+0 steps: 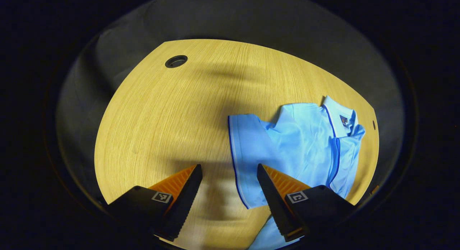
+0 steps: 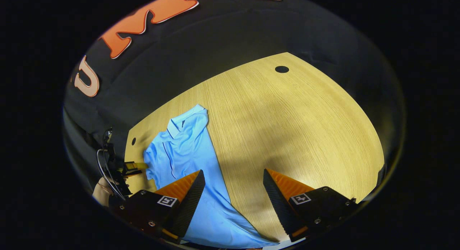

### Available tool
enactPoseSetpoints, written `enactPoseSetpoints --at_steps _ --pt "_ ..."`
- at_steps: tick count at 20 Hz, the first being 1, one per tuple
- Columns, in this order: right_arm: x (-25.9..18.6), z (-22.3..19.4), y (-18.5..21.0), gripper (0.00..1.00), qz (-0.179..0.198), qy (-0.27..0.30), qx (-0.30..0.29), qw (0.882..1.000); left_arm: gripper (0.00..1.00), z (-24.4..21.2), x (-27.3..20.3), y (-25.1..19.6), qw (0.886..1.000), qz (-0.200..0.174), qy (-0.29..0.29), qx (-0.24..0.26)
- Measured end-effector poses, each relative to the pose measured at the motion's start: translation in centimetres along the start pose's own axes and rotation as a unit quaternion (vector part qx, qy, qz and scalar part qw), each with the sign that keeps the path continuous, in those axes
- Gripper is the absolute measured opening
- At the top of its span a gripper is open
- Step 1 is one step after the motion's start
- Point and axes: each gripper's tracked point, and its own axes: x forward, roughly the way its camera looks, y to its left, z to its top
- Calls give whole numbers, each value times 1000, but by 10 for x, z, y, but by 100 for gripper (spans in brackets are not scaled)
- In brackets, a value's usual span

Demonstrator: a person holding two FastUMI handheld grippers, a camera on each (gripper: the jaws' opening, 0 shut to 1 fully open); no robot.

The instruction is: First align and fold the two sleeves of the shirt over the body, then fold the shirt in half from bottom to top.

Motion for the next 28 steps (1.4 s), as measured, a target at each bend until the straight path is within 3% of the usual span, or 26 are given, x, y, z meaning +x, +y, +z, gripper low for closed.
enactPoseSetpoints --at_steps 5,8,10,11,12,21,28 --pt "1 0 3 99 4 2 1 1000 80 0 4 0 1000 20 8 22" --pt "1 -2 4 99 4 3 -2 1000 37 0 6 -6 1000 14 6 17" --pt "1 -2 4 99 4 4 0 1000 14 3 1 -6 1000 20 0 7" --pt "0 -2 4 98 4 2 0 1000 14 4 5 -6 1000 18 -5 4" --pt "-1 -2 3 99 2 1 -1 1000 7 3 2 -8 1000 17 -2 8" --pt "-9 -3 -7 99 -2 -2 -8 1000 7 3 -40 -26 1000 -5 -8 13" --pt "-19 -2 -15 99 9 -4 -7 1000 6 18 -82 -89 997 -39 -34 58"
